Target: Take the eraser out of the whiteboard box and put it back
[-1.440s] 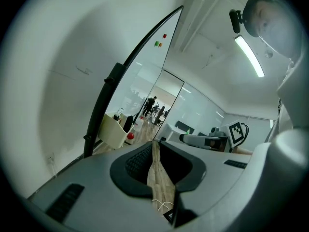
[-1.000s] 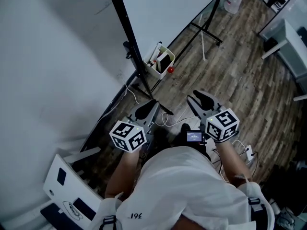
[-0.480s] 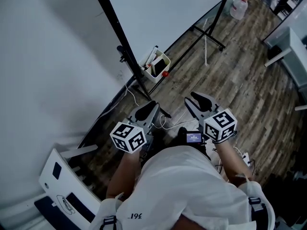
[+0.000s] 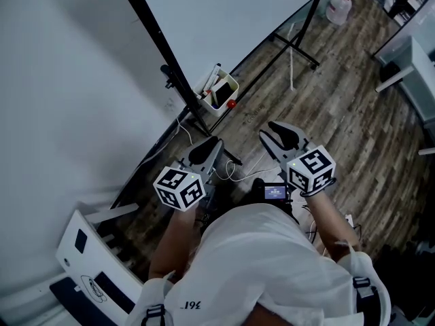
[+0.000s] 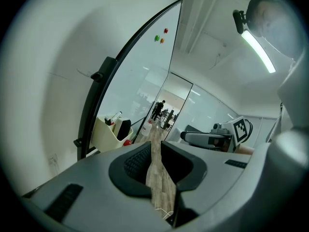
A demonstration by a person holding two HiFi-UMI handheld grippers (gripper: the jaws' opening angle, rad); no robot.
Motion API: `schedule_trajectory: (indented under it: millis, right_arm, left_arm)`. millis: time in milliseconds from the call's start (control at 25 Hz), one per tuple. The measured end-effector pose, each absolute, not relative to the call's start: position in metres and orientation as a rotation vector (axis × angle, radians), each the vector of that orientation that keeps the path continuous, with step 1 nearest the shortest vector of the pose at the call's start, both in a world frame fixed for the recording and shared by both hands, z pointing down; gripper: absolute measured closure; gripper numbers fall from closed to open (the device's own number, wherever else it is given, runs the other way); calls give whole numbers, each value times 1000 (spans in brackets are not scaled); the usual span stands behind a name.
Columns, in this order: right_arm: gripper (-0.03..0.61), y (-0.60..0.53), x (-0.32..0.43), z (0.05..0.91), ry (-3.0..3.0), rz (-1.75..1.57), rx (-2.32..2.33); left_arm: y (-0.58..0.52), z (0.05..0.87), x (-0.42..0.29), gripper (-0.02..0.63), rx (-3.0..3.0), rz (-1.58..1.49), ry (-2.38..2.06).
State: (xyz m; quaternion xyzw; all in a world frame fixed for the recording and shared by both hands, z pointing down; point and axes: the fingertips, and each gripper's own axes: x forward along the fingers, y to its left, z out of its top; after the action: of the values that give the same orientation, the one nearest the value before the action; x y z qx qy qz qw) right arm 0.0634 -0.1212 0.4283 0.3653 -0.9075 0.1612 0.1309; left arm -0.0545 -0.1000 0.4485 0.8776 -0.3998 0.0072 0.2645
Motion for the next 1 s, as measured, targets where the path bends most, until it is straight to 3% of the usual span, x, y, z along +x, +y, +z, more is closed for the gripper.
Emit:
schedule_trajectory:
  millis: [1000]
  right_arm:
    - [428,-190,-2,441,-2592,270,893]
  left_arm:
    - [-166,476,-77,561,2385,146,-1182]
